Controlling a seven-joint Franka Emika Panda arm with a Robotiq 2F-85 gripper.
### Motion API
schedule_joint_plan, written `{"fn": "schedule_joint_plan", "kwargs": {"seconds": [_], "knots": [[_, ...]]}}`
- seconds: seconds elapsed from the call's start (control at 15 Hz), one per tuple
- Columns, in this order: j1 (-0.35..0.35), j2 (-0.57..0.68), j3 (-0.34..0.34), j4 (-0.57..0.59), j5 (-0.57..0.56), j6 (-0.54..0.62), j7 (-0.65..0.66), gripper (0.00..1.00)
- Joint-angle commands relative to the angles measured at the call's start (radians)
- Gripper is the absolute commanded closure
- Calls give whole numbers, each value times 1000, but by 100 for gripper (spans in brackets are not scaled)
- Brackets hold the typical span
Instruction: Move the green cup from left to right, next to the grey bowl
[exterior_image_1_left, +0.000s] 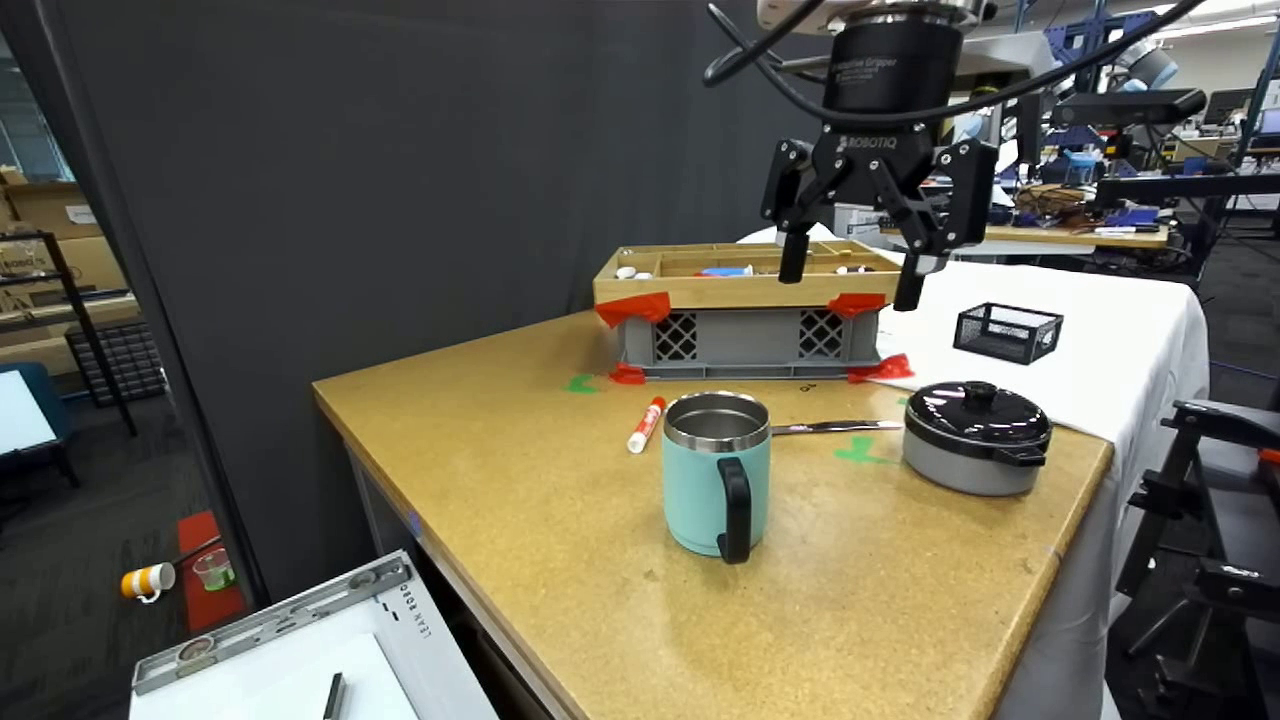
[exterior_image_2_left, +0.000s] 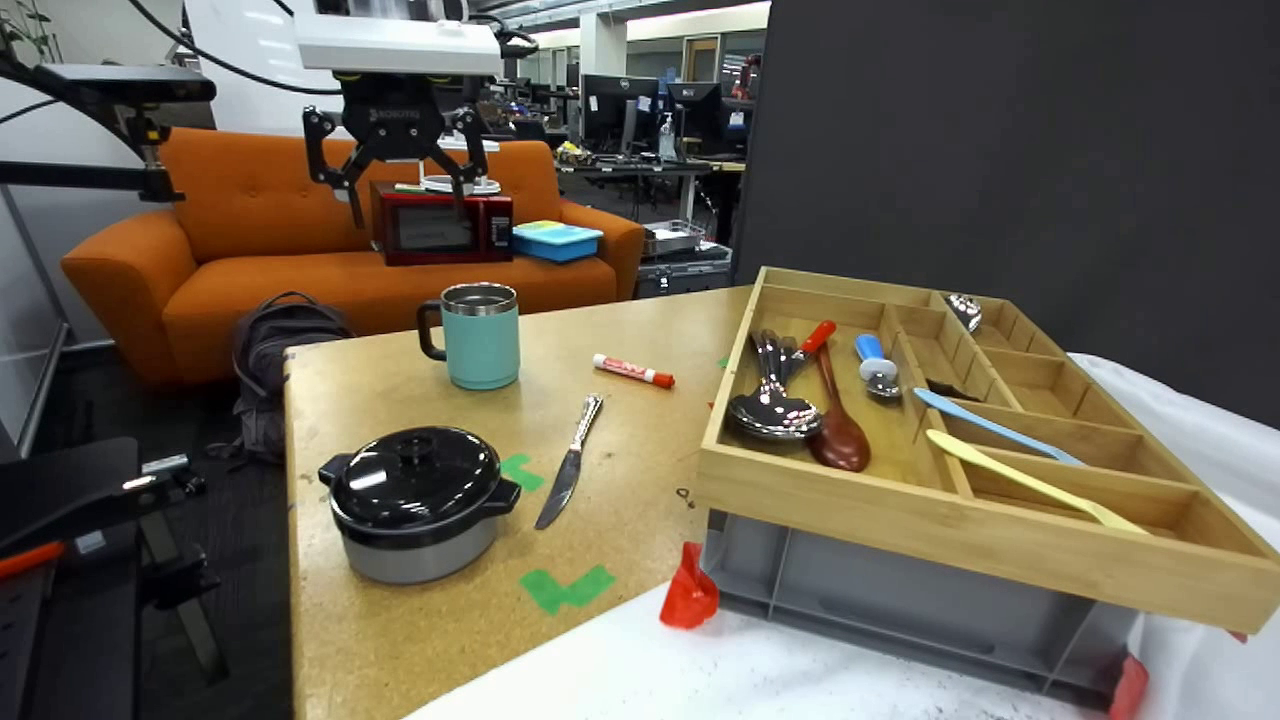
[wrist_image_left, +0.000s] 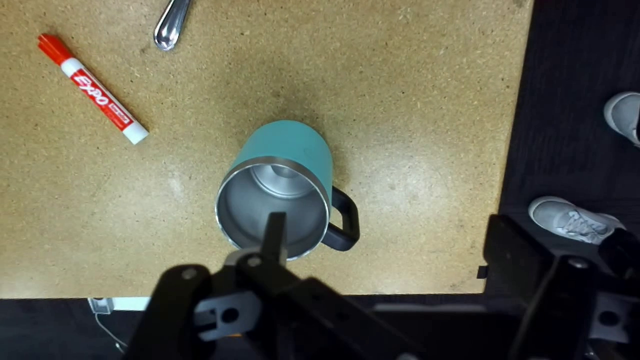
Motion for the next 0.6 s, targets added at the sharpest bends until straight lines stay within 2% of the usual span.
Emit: {"fn": "schedule_joint_plan", "kwargs": {"seconds": [0.0, 0.2, 0.53], "knots": [[-37, 2, 47, 12, -25, -28, 6, 0], [-29, 63, 82, 34, -57, -20, -14, 0], [-48, 243, 124, 107, -251, 64, -2, 0]]}}
